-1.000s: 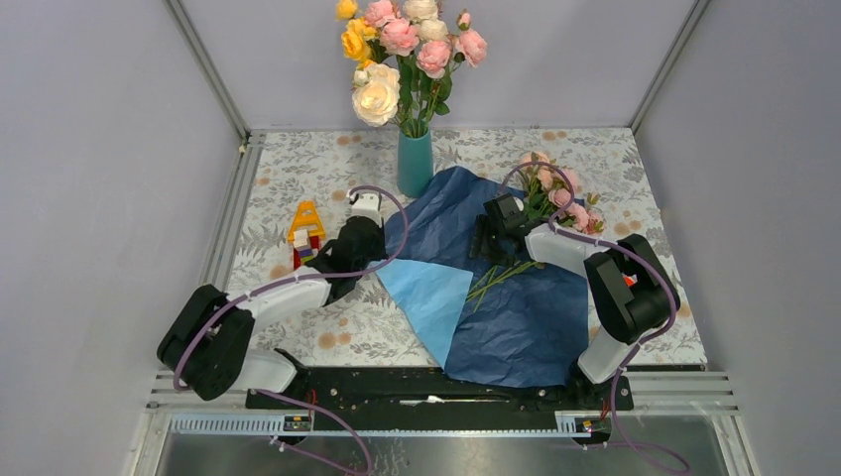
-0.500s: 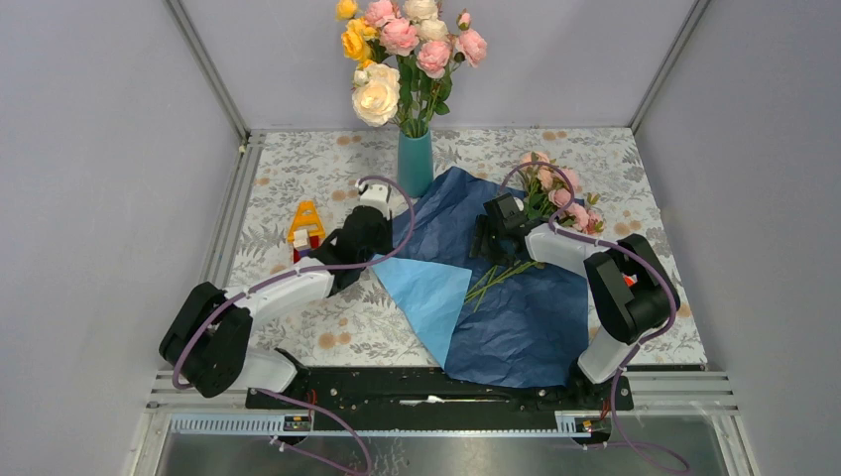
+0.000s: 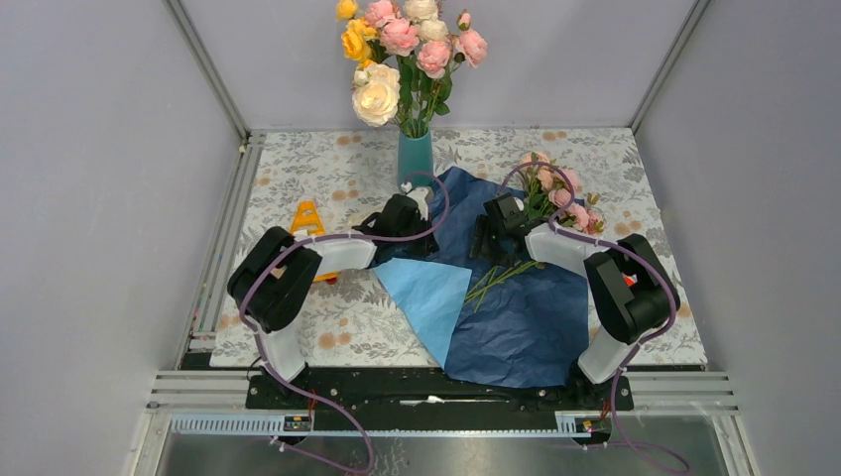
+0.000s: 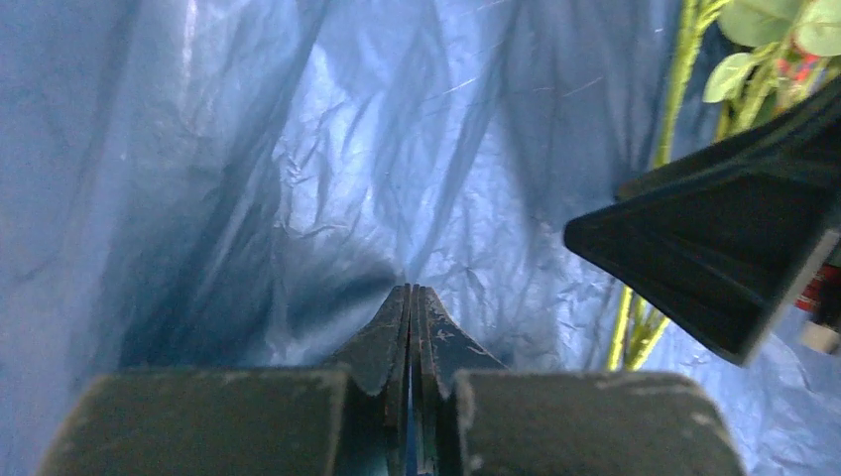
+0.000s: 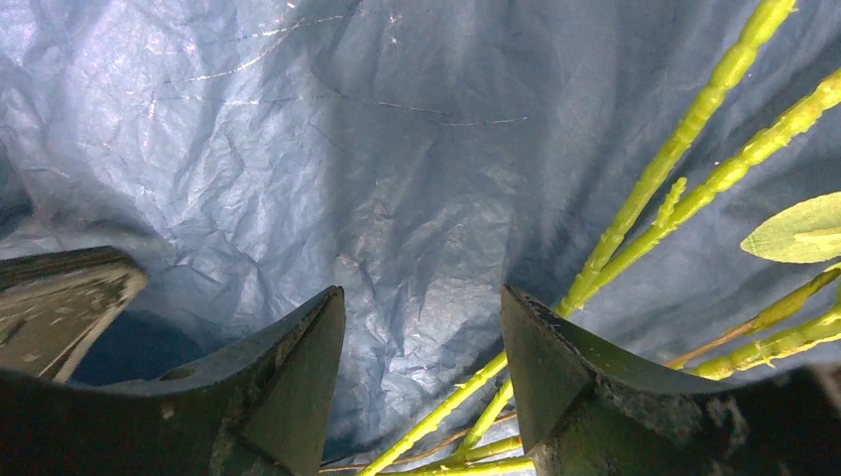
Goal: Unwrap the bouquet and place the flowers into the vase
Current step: Unfold the wrapping paper at the center of the board.
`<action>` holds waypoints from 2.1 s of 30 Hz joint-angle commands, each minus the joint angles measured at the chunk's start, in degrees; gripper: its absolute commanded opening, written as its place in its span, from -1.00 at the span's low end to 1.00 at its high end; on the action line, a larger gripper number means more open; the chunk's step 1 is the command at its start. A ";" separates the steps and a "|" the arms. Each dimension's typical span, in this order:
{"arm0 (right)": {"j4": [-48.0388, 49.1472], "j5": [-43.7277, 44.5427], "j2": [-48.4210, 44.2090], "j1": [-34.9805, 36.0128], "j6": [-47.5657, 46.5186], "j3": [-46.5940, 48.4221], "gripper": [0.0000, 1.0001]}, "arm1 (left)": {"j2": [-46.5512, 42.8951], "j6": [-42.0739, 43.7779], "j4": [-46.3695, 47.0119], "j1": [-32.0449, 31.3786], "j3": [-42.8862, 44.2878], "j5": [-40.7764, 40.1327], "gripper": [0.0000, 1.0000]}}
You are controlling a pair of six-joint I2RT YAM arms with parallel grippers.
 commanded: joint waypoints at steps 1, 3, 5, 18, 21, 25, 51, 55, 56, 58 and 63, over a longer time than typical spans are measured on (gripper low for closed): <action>-3.81 1.43 1.26 -0.48 0.43 0.75 0.32 | 2.79 -0.77 -0.88 0.46 5.95 -1.36 -0.98; -3.83 1.53 1.25 -0.48 0.44 0.68 0.32 | 4.16 -1.44 -1.74 1.23 6.67 -4.33 -0.99; -3.85 1.65 1.17 -0.48 0.34 0.59 0.32 | 4.83 -2.23 -1.81 2.40 6.71 -6.93 -1.00; -3.73 0.65 0.79 -0.56 -0.62 0.90 0.32 | 2.44 2.88 -5.70 4.41 5.65 -14.92 -0.99; -2.38 -1.71 -1.51 -0.52 -2.62 0.62 0.35 | 0.13 2.54 -5.54 4.31 5.57 -11.19 -0.97; -1.17 -4.98 -7.51 -0.49 -6.21 -0.04 0.52 | -6.24 1.01 -5.27 4.13 4.62 -6.24 -0.86; 20.28 -30.42 -12.69 7.87 -2.34 -10.75 0.39 | -42.99 -5.78 -21.81 5.98 -12.42 2.10 0.35; 23.02 -29.58 -11.52 12.03 -0.49 -9.72 0.27 | -46.40 -5.93 -24.62 6.95 -12.62 1.97 0.36; 23.64 -29.29 -11.12 13.56 0.08 -9.35 0.25 | -47.05 -6.02 -25.30 7.16 -12.41 1.93 0.36; 24.45 -28.14 -10.34 16.14 0.76 -8.39 0.22 | -48.38 -6.04 -26.37 7.37 -12.04 1.84 0.37; 25.07 -23.78 -5.77 24.52 1.05 -4.61 0.20 | -49.95 -6.04 -29.21 7.68 -10.76 2.78 0.40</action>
